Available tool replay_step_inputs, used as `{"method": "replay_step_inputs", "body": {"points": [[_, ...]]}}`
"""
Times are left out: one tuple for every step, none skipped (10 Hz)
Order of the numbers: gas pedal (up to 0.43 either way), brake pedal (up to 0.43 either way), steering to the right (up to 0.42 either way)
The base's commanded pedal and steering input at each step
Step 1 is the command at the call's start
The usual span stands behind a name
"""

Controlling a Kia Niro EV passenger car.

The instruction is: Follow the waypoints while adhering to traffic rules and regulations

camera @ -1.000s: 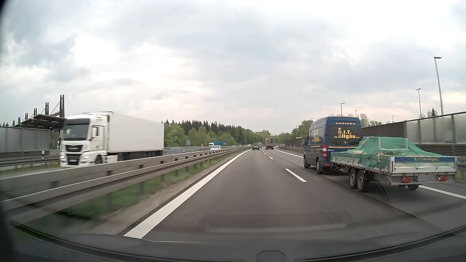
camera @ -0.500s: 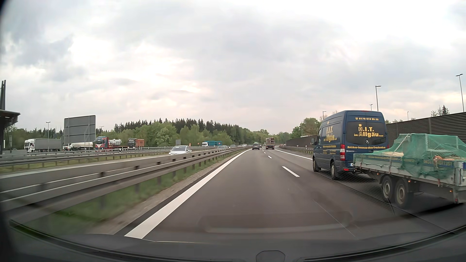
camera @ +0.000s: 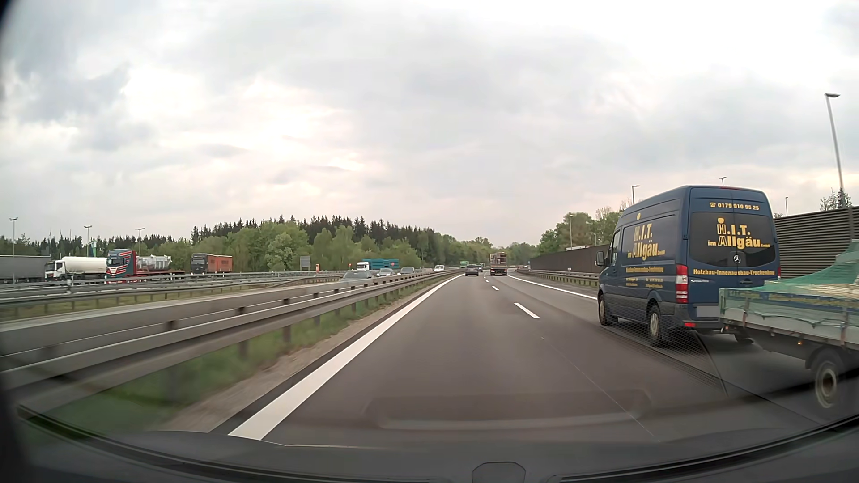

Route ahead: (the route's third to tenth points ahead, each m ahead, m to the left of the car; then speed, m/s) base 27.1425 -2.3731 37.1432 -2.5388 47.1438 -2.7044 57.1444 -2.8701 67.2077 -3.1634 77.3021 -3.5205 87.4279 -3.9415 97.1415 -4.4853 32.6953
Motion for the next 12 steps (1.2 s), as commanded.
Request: {"method": "replay_step_inputs", "body": {"points": [[0.15, 0.0, 0.004], [0.15, 0.0, 0.004], [0.15, 0.0, 0.004], [0.15, 0.0, 0.004], [0.15, 0.0, 0.004], [0.157, 0.0, 0.004], [0.169, 0.0, 0.003], [0.169, 0.0, 0.003], [0.169, 0.0, 0.003], [0.169, 0.0, 0.003], [0.169, 0.0, 0.003], [0.157, 0.0, 0.003]]}}
